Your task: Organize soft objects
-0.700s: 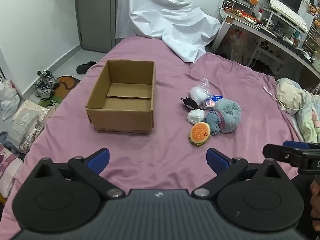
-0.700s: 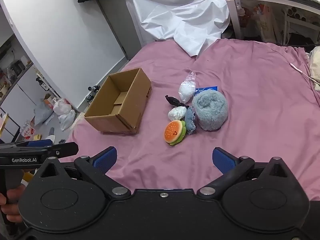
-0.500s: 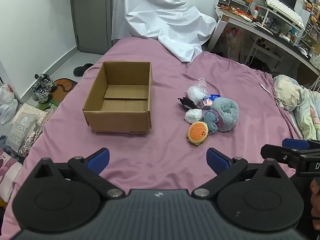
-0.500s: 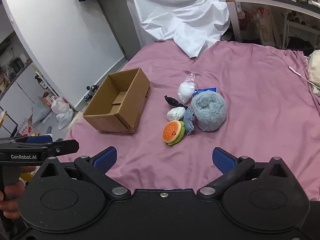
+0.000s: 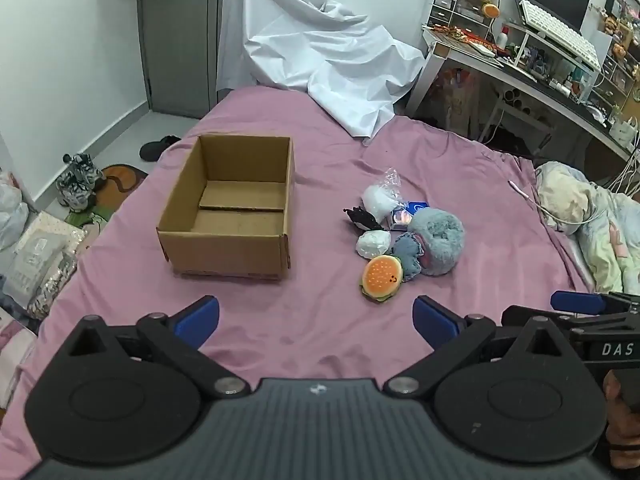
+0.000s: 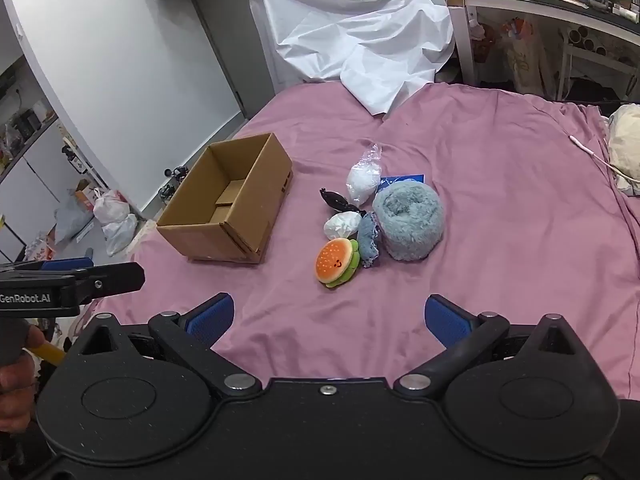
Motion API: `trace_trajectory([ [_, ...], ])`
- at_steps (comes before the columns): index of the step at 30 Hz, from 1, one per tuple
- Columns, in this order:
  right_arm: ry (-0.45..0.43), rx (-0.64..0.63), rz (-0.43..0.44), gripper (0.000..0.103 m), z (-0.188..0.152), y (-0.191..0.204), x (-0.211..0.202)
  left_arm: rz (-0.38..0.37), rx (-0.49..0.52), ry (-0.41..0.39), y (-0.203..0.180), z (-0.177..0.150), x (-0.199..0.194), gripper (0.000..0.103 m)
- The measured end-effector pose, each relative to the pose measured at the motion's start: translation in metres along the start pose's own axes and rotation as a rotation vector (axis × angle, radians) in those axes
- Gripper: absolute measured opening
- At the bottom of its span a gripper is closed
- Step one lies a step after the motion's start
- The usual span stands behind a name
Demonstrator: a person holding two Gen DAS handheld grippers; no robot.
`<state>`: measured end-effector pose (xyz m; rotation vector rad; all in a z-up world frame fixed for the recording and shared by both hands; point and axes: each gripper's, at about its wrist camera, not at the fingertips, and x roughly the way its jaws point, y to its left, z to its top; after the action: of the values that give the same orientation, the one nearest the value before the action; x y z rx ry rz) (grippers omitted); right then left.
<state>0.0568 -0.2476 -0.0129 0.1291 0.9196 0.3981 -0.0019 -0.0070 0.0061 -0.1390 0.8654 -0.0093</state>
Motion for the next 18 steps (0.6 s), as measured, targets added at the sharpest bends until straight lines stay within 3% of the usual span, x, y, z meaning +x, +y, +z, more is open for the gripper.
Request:
trace_trajectory([
  [18, -0.004, -0.012, -0.007, 0.103, 0.0016, 0.0024, -0.0029, 0.018, 0.005, -0.018, 0.0028, -0.0005, -0.0056, 0.102],
])
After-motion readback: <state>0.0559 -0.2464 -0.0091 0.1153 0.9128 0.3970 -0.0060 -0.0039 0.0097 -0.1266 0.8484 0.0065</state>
